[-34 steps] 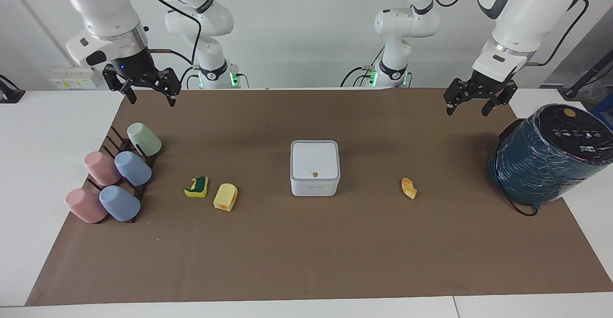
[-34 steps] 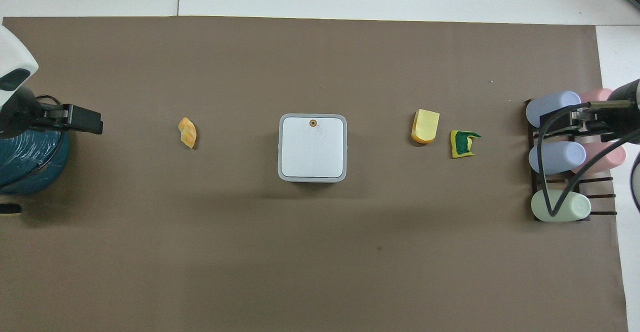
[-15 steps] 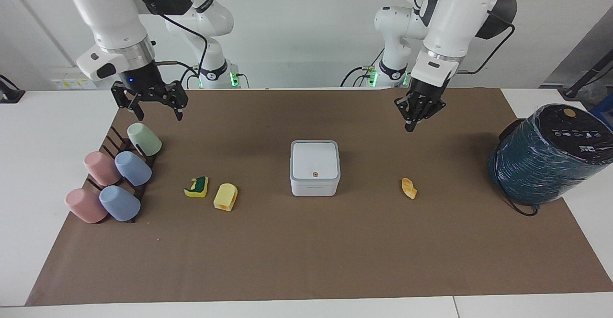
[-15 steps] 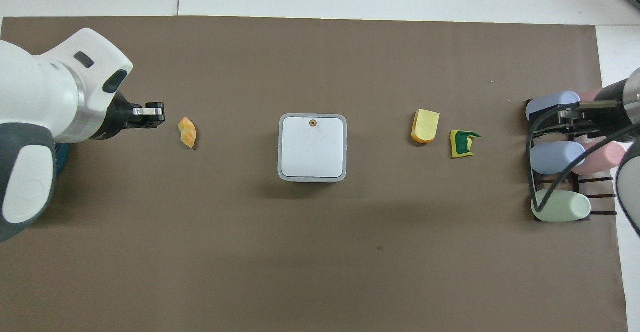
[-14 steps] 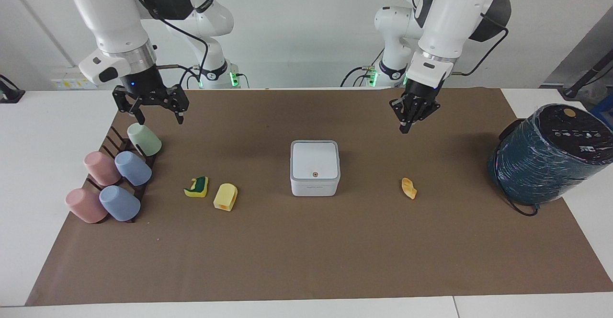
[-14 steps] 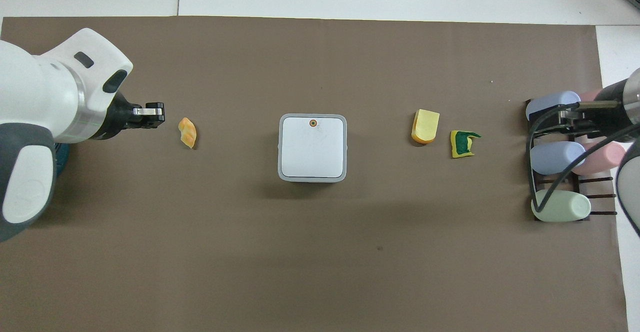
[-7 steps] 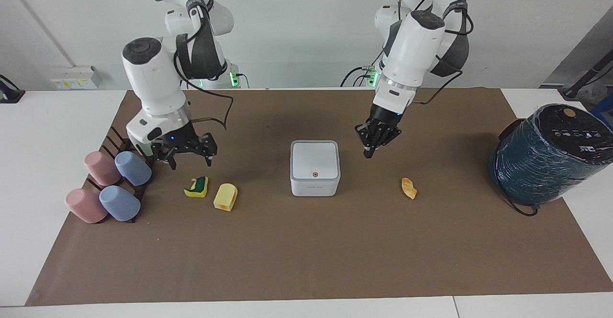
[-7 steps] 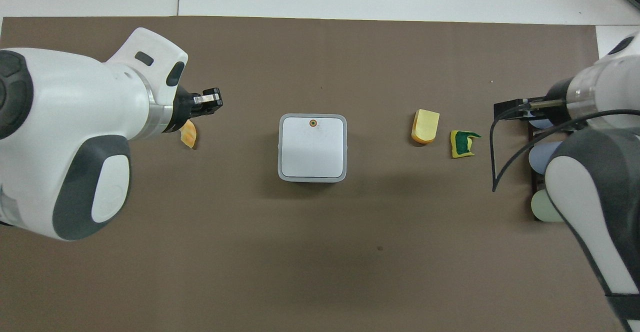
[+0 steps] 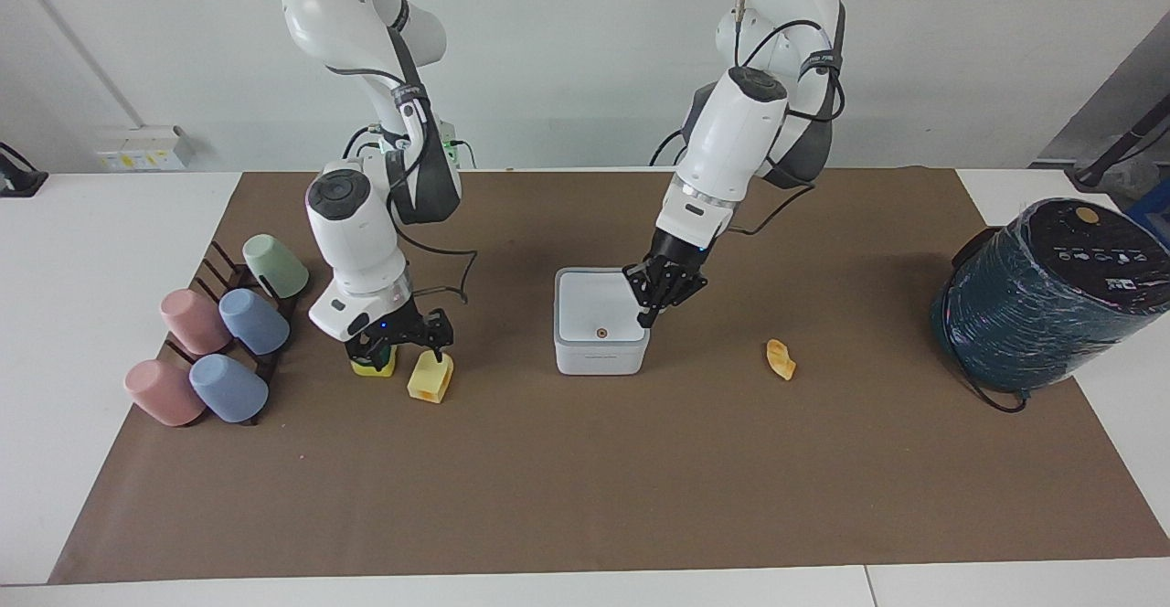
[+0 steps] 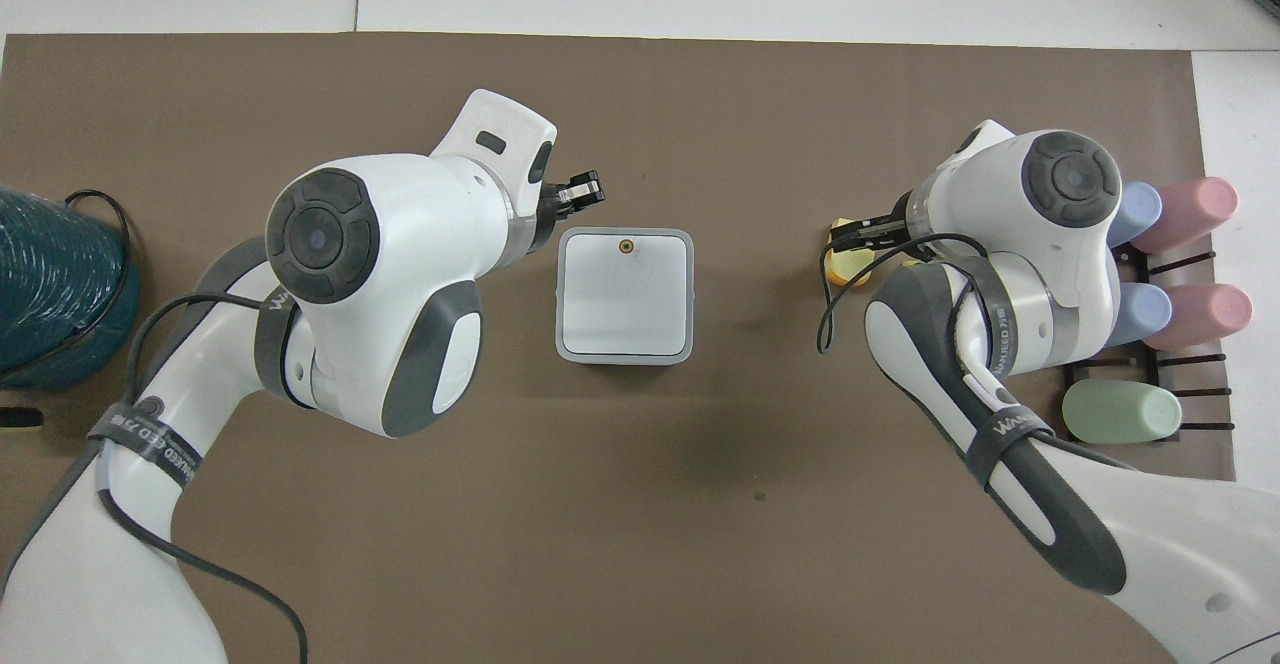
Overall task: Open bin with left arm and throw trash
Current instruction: 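Lift the bin lid with the left gripper while the right gripper grasps the block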
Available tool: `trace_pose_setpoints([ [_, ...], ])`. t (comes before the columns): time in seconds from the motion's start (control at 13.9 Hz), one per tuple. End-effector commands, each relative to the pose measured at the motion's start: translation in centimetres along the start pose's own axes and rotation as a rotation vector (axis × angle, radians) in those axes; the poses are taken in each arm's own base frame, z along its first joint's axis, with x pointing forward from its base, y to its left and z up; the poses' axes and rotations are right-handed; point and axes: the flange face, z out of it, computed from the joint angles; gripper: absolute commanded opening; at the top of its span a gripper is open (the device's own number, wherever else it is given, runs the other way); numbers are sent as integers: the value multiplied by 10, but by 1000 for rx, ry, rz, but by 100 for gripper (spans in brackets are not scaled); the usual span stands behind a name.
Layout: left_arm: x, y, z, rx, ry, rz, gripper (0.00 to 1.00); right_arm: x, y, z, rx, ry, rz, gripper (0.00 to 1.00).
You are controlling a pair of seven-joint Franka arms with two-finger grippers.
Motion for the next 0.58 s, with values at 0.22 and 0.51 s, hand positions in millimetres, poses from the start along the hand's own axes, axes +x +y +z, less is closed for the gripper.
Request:
trace_pose_setpoints([
  [0.22, -13, 6, 40, -15, 3, -24, 0, -5, -7, 39, 20, 23, 7, 100],
  [0.51, -23, 10, 53, -9, -11, -15, 0, -8, -21, 54, 30, 6, -14, 89],
])
